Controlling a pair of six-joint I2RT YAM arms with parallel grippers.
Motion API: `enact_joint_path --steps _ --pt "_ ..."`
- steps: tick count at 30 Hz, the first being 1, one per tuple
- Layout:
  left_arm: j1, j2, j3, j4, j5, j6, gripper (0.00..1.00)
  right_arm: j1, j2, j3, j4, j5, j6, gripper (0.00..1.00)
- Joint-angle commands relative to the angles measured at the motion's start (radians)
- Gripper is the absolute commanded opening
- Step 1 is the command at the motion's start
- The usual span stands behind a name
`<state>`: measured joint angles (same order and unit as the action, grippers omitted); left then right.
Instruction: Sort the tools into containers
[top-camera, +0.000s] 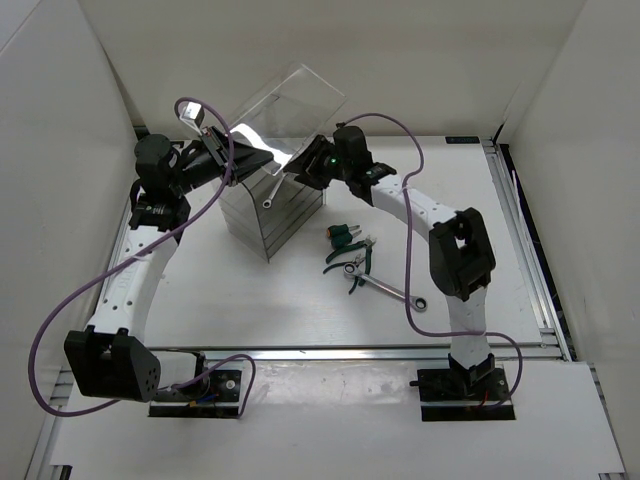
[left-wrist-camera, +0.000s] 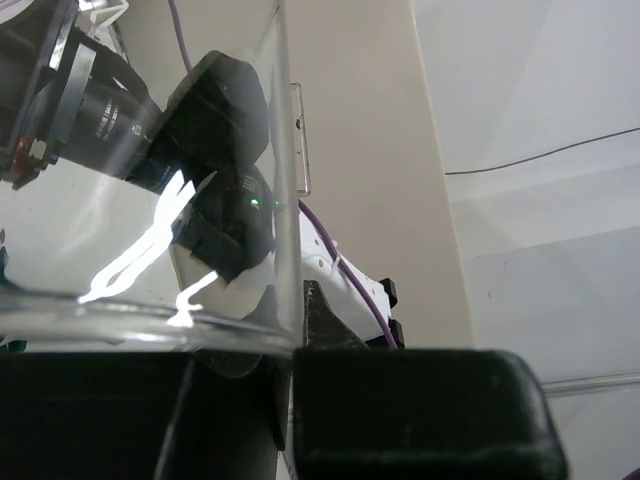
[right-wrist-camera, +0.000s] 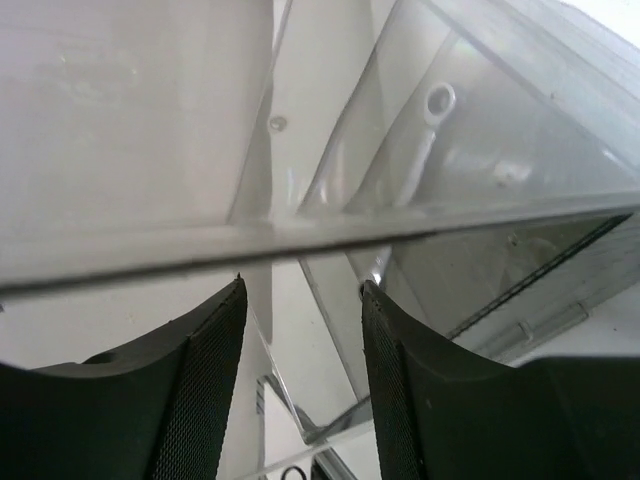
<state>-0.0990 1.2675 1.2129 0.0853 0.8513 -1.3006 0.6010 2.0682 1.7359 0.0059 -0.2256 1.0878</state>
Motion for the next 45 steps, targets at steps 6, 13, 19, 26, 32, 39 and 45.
enact_joint_path --steps 6,13,19,26,32,39,45 --pt "0.024 -0.01 -0.044 -0.047 -0.047 -0.062 0.1 -0.07 -0.172 -0.079 -0.125 -0.043 -0.28 0.53" --pt "0.024 -0.01 -0.062 -0.033 -0.048 -0.066 0.1 -0.036 -0.512 -0.413 -0.258 0.458 -0.775 0.99" --pt "0.024 -0.019 -0.099 -0.032 -0.05 -0.065 0.1 -0.239 -0.608 -0.569 -0.398 0.096 -0.83 0.92" --pt "0.022 -0.022 -0.121 -0.025 -0.054 -0.063 0.1 -0.135 -0.54 -0.59 -0.604 0.119 -1.041 0.81" --pt "0.024 -0.019 -0.116 -0.047 -0.046 -0.055 0.1 -0.058 -0.531 -0.674 -0.595 0.218 -1.183 0.86" --pt "0.025 0.0 -0.107 -0.042 -0.047 -0.057 0.1 -0.012 -0.454 -0.708 -0.58 0.256 -1.158 0.84" --pt "0.031 0.003 -0.096 -0.041 -0.054 -0.058 0.1 0.006 -0.448 -0.759 -0.54 0.21 -1.145 0.83"
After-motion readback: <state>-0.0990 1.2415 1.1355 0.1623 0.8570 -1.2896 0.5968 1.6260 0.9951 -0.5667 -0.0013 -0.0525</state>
